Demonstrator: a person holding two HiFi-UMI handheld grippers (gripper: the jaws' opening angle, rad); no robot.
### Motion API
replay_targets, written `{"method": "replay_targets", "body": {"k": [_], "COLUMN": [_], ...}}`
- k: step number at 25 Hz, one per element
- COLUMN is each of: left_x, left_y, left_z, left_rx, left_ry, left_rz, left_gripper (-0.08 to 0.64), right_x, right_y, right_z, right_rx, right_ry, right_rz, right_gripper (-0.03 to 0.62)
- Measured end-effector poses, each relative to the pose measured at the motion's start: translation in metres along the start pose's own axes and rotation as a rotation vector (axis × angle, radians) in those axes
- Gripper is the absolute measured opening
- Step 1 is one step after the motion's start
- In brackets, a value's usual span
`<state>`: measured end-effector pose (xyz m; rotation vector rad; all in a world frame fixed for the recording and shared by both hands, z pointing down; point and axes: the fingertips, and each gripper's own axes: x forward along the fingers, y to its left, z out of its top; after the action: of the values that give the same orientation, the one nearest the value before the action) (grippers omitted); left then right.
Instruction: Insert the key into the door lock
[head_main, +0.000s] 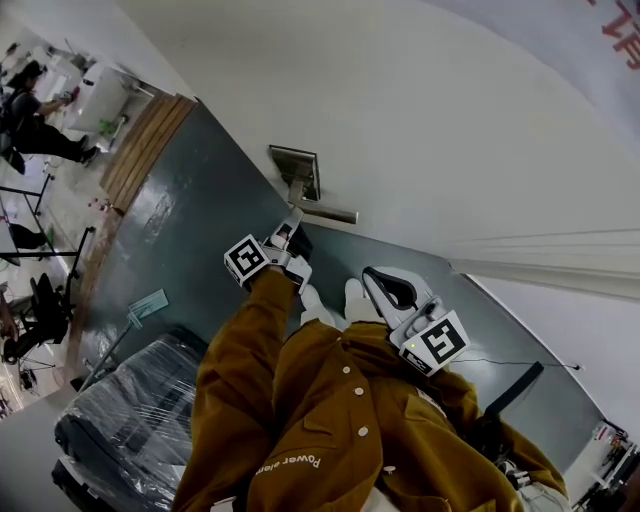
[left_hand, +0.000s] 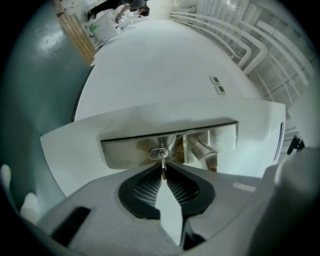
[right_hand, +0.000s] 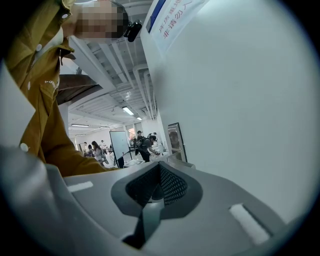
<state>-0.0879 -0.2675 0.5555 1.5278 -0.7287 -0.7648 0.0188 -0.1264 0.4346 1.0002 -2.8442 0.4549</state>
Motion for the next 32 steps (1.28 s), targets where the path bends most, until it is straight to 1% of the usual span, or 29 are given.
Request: {"method": "replay_targets", "body": {"k": [1,2,3,4,6,7,9,10,12,17,19,22,26,29,32], "left_x": [0.001,0.001,0.001,0.000,-0.003,-0.007,-0.025,-0.035,-0.050,-0.072,-0.080,-0.093,-0.104,-0.106,-0.105], "left_y": [-0.002,-0.003,-0.001,0.004,0.008,0.007,0.003,-0.002,-0.016,-0.075,-0.096,-0.113,-0.122,-0.117,-0.117], "left_z": [-0.001,-0.002,-0.002,-0.001,-0.001,-0.001,-0.001,-0.001,-0.002,-0.013,-0.020,-0.031,-0.051,-0.065,-0.071], "left_rx": [0.028,0.064,0.116,0.182,0.307,0.357,0.455,0.503,0.591,0.859,0.944,1.038,1.116,1.118,1.109], "left_ry": [0.005,0.014,0.029,0.047,0.080,0.085,0.069,0.056,0.037,0.025,0.014,0.006,0.050,0.082,0.090], "left_rz": [-0.001,0.008,0.036,0.078,0.150,0.176,0.218,0.232,0.253,0.261,0.261,0.277,0.315,0.338,0.339], "left_gripper": [0.032,0.076,0.106,0.119,0.125,0.119,0.103,0.055,0.052,0.002,0.002,0.000,0.000,0.000,0.000], "right_x": [0.000,-0.001,-0.001,-0.001,0.000,0.000,0.002,0.003,0.006,0.019,0.025,0.031,0.040,0.043,0.046], "right_y": [0.001,0.001,0.001,-0.001,-0.004,-0.003,0.004,0.008,0.011,0.013,0.013,0.013,0.007,0.002,0.000], "right_z": [0.000,0.001,0.002,0.003,0.004,0.004,0.000,-0.002,-0.003,0.002,0.004,0.003,0.001,-0.003,-0.002], "right_rx": [-0.001,-0.002,-0.002,-0.002,-0.003,-0.004,-0.006,-0.007,-0.009,-0.009,-0.009,-0.027,-0.058,-0.046,-0.040], "right_ry": [-0.002,-0.003,-0.004,-0.005,-0.005,-0.005,-0.008,-0.010,-0.013,-0.014,-0.012,0.007,0.029,0.034,0.030], "right_rz": [-0.003,-0.006,-0.007,-0.008,-0.006,-0.004,0.001,0.005,0.014,0.052,0.065,0.070,0.056,0.050,0.049], "right_gripper": [0.008,0.008,0.008,0.008,0.008,0.008,0.008,0.008,0.008,0.008,0.008,0.008,0.008,0.006,0.006]}}
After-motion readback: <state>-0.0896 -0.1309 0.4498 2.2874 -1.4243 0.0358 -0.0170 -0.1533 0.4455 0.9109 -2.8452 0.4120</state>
